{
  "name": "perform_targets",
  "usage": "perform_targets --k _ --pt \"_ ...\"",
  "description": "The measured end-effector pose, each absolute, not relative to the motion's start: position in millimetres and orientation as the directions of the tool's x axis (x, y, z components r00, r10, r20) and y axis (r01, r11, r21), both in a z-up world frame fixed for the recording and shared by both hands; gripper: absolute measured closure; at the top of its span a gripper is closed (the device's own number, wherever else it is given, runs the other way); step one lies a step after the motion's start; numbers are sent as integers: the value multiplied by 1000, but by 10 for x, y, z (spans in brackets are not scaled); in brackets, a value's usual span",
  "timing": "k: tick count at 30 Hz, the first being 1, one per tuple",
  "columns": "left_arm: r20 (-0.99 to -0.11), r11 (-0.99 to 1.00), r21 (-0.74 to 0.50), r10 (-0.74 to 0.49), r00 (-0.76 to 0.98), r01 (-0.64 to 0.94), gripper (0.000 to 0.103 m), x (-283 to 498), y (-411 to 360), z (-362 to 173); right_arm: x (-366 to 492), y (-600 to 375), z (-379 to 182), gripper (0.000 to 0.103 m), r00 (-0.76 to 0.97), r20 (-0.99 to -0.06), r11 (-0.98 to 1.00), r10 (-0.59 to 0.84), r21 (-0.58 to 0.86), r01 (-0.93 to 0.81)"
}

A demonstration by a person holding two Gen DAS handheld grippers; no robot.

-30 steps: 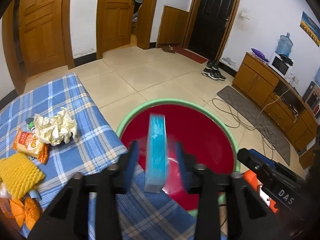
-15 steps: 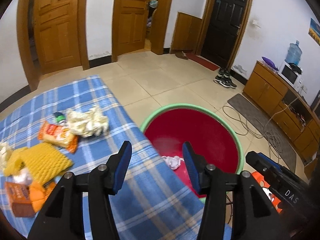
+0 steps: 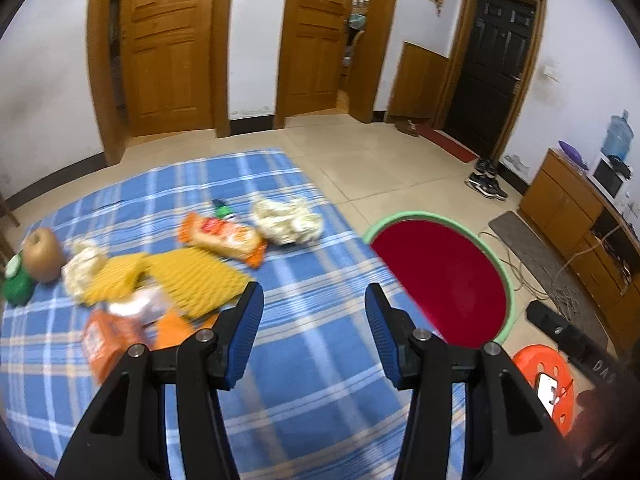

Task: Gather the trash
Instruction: 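Move both open tools back over the table items, then grasp the orange box with the left tool while the right tool grasps the orange bow-shaped item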

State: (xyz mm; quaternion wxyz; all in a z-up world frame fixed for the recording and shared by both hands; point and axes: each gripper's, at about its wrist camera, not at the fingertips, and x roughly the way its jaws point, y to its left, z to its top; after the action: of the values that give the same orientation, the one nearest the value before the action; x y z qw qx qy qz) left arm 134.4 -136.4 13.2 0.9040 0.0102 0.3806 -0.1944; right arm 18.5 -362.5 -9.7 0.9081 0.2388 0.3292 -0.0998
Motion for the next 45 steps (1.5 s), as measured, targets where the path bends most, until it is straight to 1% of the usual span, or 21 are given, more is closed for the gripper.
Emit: perform_targets --k 10,13,16,20,22,29,33,36,45 --pt "-691 964 -124 -255 676 236 50 1348 -686 118 226 -3286 -13 59 761 -649 891 13 353 286" --pt "-698 975 -117 -218 682 192 44 1397 -505 81 251 -3208 -2 59 758 -652 897 20 348 274" --pt "-709 981 -112 -190 679 158 42 1450 -346 22 274 -3140 -8 59 752 -658 900 28 343 267" --pt "-722 987 -110 -163 673 121 32 1499 -183 -78 314 -3048 -20 59 743 -668 907 34 332 257" --pt "-729 987 -113 -160 666 113 31 1519 -132 -128 340 -2999 -27 59 739 -673 911 37 326 252" --pt "-757 986 -130 -166 632 103 31 1580 -18 -344 439 -2848 -73 59 721 -691 921 49 310 235" --pt "-759 983 -151 -184 625 106 31 1596 3 -407 513 -2747 -106 59 708 -703 929 60 299 218" --pt "-755 979 -171 -203 624 111 38 1586 31 -439 576 -2659 -125 59 701 -710 937 68 287 200" --pt "-733 977 -178 -209 648 113 38 1492 125 -371 811 -2315 -199 59 673 -729 954 125 274 120"
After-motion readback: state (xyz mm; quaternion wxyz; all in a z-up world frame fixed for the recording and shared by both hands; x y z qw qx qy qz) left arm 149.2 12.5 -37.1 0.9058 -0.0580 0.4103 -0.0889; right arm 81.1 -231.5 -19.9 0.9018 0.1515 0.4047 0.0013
